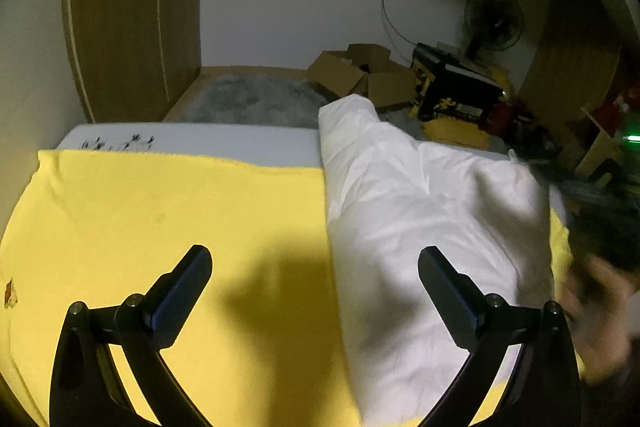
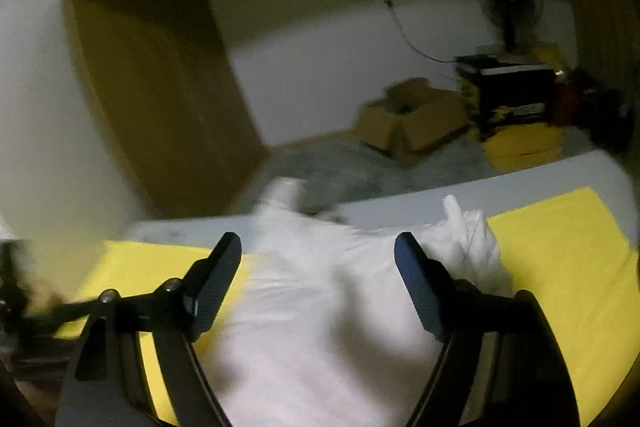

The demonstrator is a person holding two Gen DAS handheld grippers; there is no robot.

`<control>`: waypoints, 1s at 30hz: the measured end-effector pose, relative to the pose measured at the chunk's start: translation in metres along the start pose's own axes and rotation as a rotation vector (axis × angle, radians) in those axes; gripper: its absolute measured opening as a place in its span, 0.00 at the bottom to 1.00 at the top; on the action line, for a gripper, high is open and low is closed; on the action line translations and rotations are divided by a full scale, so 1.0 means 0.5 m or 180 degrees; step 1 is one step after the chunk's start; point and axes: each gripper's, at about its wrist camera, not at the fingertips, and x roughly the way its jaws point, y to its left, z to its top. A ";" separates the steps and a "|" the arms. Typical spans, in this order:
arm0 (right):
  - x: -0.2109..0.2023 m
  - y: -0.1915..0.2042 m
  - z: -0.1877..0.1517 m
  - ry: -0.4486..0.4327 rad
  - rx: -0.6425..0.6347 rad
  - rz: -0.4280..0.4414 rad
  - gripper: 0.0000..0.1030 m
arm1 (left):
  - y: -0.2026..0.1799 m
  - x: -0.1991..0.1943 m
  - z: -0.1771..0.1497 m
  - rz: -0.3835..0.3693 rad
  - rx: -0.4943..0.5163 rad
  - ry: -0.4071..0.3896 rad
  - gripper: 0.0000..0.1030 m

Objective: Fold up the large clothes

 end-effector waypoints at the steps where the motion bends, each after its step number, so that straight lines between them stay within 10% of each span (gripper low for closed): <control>1: 0.046 -0.018 -0.009 0.0120 -0.0022 -0.0146 0.77 | 0.014 -0.012 -0.005 -0.0005 0.0005 0.0024 1.00; 4: 0.157 -0.102 -0.070 0.0717 0.0239 -0.0429 0.76 | 0.051 -0.037 -0.023 0.0029 -0.0009 0.0038 1.00; 15: 0.175 -0.162 -0.119 0.1000 0.0509 -0.0392 0.76 | 0.110 -0.068 -0.096 -0.0143 -0.0395 0.0301 1.00; 21: -0.058 -0.142 -0.061 0.0292 0.0797 0.0306 0.84 | 0.160 -0.126 -0.135 -0.0159 -0.0343 0.0341 1.00; 30: -0.231 -0.313 -0.239 0.0976 0.1322 0.0443 0.97 | 0.172 -0.137 -0.184 -0.0375 -0.0487 0.0493 1.00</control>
